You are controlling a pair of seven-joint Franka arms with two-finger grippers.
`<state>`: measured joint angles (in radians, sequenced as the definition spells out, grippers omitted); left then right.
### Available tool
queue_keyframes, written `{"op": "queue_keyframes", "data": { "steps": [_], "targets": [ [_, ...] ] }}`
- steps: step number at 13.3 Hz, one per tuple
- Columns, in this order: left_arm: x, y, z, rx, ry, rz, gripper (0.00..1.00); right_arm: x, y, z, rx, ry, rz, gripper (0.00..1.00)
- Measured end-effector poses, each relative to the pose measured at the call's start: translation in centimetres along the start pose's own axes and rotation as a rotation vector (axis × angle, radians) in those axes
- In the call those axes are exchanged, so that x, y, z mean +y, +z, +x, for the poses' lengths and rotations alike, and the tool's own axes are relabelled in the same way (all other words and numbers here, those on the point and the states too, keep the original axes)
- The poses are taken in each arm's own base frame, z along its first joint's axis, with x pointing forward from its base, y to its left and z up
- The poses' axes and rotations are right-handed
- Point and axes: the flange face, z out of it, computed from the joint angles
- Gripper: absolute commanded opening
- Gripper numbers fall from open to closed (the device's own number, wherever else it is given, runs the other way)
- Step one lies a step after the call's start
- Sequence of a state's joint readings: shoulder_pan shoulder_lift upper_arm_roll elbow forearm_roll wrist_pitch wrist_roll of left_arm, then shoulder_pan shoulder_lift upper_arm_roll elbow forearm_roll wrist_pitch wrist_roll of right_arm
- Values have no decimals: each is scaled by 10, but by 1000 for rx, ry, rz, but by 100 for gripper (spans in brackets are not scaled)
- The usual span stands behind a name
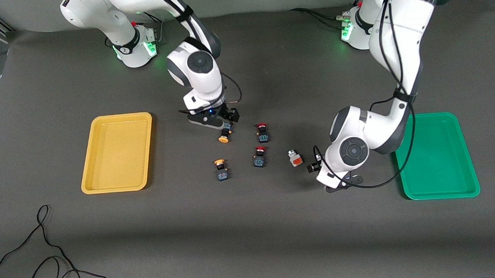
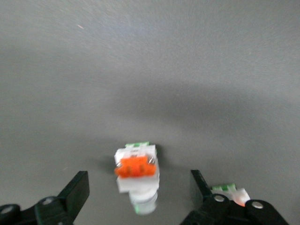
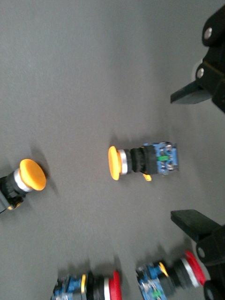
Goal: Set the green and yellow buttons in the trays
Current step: 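Grasp the yellow button with the right gripper while the left gripper grasps the white button, then carry the yellow button toward the yellow tray while the left gripper carries the white button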
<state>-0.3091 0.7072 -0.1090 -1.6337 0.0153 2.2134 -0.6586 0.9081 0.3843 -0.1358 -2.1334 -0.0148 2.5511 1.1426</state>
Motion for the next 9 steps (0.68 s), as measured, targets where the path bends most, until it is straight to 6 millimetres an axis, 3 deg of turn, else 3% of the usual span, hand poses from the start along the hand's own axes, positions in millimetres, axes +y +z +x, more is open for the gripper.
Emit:
{"op": "queue_keyframes", "data": {
  "steps": [1,2,3,6,9],
  "targets": [
    [0,14,-2,8,2,-8,91,0,16,0,5,0,1,100],
    [-1,24,-4,16,3,-15,34,1,28,1,8,0,-1,100],
    [-2,31,-5,20,3,-19,0,1,37,3,11,2,-3,100],
    [-3,22,-3,35,-1,-26,0,-3,47,16,30,15,5,98],
    [-11,3,-1,22,-7,-5,0,-9,55,20,35,14,3,59]
  ]
}}
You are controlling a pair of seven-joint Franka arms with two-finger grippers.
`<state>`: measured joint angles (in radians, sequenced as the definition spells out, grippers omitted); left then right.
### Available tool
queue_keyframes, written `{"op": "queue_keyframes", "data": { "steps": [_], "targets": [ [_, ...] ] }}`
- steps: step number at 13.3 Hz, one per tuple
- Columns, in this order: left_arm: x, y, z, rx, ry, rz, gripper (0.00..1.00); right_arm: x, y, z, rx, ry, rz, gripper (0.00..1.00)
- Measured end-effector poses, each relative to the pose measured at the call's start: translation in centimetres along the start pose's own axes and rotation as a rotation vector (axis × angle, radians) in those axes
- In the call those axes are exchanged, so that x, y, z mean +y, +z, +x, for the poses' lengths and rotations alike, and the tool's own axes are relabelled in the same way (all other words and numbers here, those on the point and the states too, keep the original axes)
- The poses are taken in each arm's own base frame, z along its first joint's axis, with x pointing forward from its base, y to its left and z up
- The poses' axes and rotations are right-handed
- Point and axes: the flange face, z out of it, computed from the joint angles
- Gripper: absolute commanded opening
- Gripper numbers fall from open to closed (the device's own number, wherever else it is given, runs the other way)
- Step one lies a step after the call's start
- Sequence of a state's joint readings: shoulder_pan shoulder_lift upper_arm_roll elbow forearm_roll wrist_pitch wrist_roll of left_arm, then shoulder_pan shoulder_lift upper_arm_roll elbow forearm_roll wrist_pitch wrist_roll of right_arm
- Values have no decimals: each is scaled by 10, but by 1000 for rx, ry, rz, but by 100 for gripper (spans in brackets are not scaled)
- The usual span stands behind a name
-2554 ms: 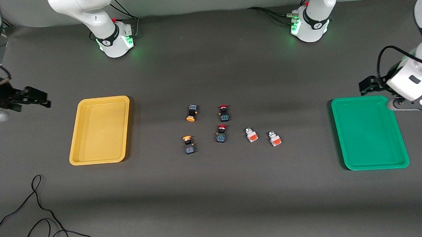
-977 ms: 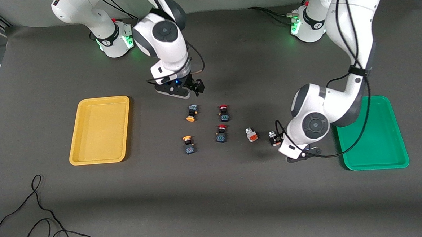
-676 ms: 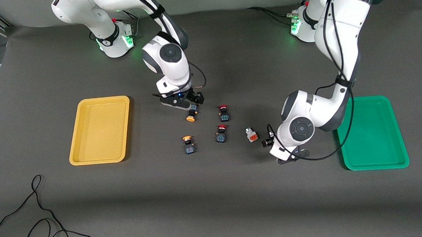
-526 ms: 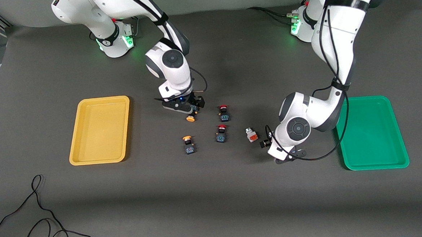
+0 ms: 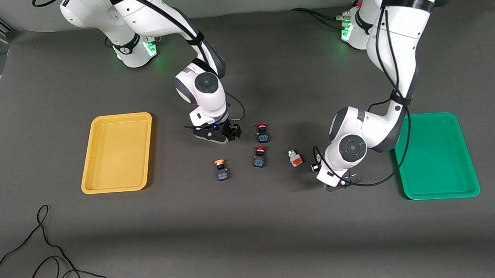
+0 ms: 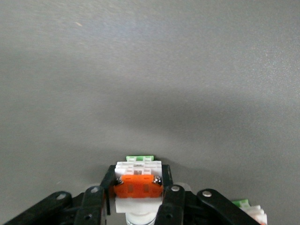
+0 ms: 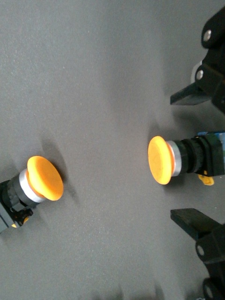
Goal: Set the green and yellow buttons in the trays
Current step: 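Carry the yellow button toward the yellow tray while the left gripper carries the white button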
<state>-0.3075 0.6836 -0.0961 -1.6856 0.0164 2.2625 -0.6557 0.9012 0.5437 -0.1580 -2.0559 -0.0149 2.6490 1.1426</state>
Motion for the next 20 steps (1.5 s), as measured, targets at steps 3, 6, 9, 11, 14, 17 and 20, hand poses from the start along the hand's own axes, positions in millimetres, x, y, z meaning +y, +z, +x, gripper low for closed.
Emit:
{"op": "queue_keyframes", "data": {
  "steps": [3,6,9,11,14,17,20],
  "targets": [
    [-20,-51,7,-32,17,34,0,-2,4,1,1,-1,-2,19],
    [-56,-136,17,-61,31,56,0,-3,2,1,3,-1,2,16],
    [-112,-218,26,-110,105,77,0,-9,-11,9,15,4,20,16],
    [-168,-247,44,-139,155,85,0,-17,-47,21,6,9,1,16],
    [-264,-246,73,-168,247,130,0,-35,-155,41,-38,-14,-61,16],
    [-357,-200,106,-157,329,124,0,-26,-258,70,-78,-86,-88,17],
    [-418,-133,124,-116,350,99,0,32,-298,130,-125,-234,-89,16]
  ]
}}
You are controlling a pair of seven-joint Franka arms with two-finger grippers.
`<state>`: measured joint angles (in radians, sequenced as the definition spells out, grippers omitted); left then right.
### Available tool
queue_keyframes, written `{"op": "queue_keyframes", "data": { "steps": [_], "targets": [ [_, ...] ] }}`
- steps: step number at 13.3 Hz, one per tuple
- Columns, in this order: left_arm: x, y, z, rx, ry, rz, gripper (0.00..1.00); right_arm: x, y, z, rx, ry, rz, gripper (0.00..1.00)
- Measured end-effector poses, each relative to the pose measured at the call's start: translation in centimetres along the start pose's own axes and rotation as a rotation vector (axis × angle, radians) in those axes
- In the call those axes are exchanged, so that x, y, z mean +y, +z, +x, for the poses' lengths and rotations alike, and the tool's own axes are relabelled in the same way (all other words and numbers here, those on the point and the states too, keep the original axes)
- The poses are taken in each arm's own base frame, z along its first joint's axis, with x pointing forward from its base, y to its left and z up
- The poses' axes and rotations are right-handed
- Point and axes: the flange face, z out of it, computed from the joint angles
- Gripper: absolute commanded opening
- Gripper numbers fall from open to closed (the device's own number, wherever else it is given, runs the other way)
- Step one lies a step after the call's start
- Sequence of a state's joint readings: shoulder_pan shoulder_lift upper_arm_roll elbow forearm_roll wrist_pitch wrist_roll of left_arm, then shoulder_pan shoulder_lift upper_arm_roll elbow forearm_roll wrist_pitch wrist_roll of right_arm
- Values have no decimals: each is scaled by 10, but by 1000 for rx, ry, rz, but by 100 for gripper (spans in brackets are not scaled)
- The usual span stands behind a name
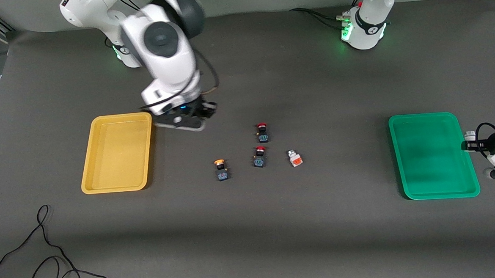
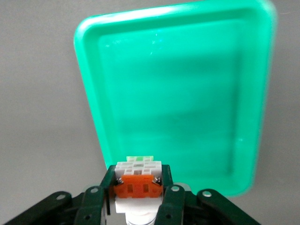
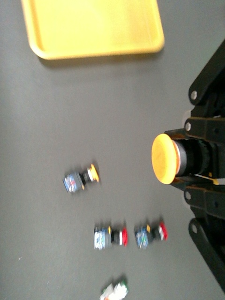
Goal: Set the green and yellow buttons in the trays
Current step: 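Carry the yellow button toward the yellow tray while the left gripper carries the white button, then lower the yellow button into the yellow tray while the left gripper releases the white button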
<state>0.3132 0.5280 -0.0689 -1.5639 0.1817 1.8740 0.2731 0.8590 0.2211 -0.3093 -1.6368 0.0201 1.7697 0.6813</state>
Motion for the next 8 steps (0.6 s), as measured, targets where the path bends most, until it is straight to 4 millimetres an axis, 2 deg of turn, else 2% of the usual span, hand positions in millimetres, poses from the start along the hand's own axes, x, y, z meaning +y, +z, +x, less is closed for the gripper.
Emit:
{"op": "queue_keyframes", "data": {
  "steps": [2,4,6,7,8],
  "targets": [
    [-6,36,8,14,4,-2,0,65,-10,28,-26,-105,-6,16],
    [-3,66,15,49,14,2,0,146,-12,53,-45,-189,1,16],
    [0,94,15,92,21,6,0,229,-5,67,-60,-244,-10,16],
    [1,106,13,107,24,6,0,264,2,71,-66,-262,-2,16],
    [2,116,10,116,32,6,48,297,15,75,-63,-279,11,16]
  ]
}}
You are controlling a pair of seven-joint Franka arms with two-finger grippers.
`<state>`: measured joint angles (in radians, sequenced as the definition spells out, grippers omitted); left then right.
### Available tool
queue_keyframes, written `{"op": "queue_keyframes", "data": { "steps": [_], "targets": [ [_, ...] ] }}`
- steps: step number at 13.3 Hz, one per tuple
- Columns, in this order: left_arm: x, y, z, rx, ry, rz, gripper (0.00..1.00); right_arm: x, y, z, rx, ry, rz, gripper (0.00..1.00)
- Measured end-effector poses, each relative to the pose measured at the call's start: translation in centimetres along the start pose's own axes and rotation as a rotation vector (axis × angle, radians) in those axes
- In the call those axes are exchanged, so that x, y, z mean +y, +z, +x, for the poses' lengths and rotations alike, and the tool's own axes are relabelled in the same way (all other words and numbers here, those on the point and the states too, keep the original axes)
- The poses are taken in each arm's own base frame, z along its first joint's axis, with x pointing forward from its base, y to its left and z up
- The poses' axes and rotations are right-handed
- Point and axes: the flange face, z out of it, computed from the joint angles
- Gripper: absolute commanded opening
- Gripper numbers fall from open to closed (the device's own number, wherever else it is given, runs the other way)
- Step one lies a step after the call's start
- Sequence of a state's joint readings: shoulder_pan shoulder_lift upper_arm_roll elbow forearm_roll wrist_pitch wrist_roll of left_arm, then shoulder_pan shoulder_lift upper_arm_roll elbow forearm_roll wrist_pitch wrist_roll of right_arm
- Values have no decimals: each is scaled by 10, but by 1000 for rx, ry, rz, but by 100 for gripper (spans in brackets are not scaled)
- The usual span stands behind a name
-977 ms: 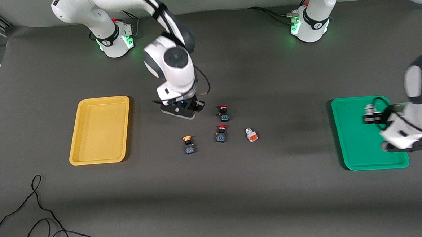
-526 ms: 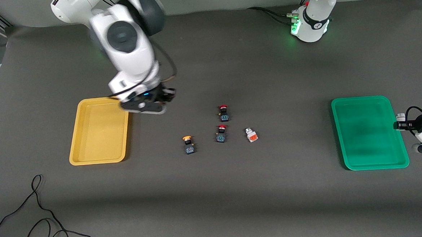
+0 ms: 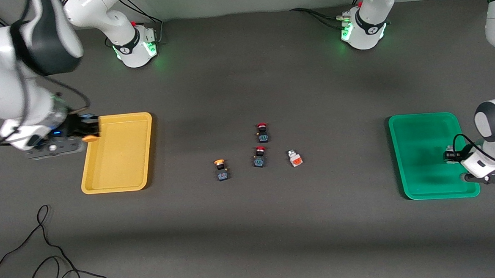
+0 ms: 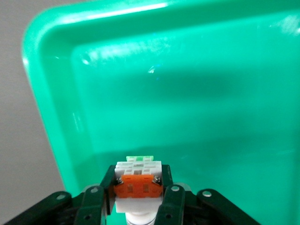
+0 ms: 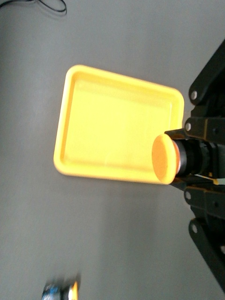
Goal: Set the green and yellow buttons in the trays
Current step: 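Lower the yellow button into the yellow tray while the left gripper releases the white button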
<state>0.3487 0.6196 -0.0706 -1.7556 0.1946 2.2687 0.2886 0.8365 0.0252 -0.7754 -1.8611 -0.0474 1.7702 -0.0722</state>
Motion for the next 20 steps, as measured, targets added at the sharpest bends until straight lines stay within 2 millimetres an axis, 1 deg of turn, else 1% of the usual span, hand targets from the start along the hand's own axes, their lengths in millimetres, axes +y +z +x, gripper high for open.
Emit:
{"op": "queue_keyframes", "data": {
  "steps": [1,2,3,4,5,6,7,8,9,10,11,13,14,15,16,17,19,20],
  "targets": [
    [0,6,-3,4,8,-1,99,32,19,-4,14,-17,9,16],
    [-1,8,-4,3,11,-3,100,62,45,-9,33,-28,12,16],
    [-1,9,-5,2,14,-3,100,85,76,-17,53,-32,12,16],
    [-2,8,-5,2,15,-3,100,99,108,-27,76,-31,10,16],
    [-2,8,-5,3,16,-3,100,106,138,-37,100,-27,7,17],
    [-2,7,-4,4,17,-2,99,105,164,-45,119,-23,4,16],
    [-2,4,-4,7,17,-1,99,102,186,-52,130,-19,2,17],
    [-2,-5,-4,3,18,-1,99,100,204,-55,132,-11,1,16],
    [0,-20,-4,-20,19,-9,99,101,218,-56,127,-4,6,16],
    [5,-44,-5,-53,17,-29,99,103,229,-55,124,-4,19,16],
    [16,-74,-4,-84,15,-61,99,105,239,-55,126,-7,32,16],
    [43,-132,-4,-129,-4,-115,99,109,259,-53,126,-20,48,16],
    [59,-153,-2,-144,-27,-125,99,111,266,-52,125,-24,48,17],
    [78,-167,2,-155,-53,-129,99,112,271,-50,123,-27,41,17],
    [100,-174,7,-162,-84,-131,99,112,275,-48,118,-27,33,17],
    [127,-177,13,-166,-119,-132,99,112,277,-46,115,-24,26,17],
    [191,-180,24,-173,-190,-135,99,106,282,-43,115,-14,32,17],
    [225,-181,29,-169,-227,-133,99,103,285,-41,115,-11,35,22]
  ]
}}
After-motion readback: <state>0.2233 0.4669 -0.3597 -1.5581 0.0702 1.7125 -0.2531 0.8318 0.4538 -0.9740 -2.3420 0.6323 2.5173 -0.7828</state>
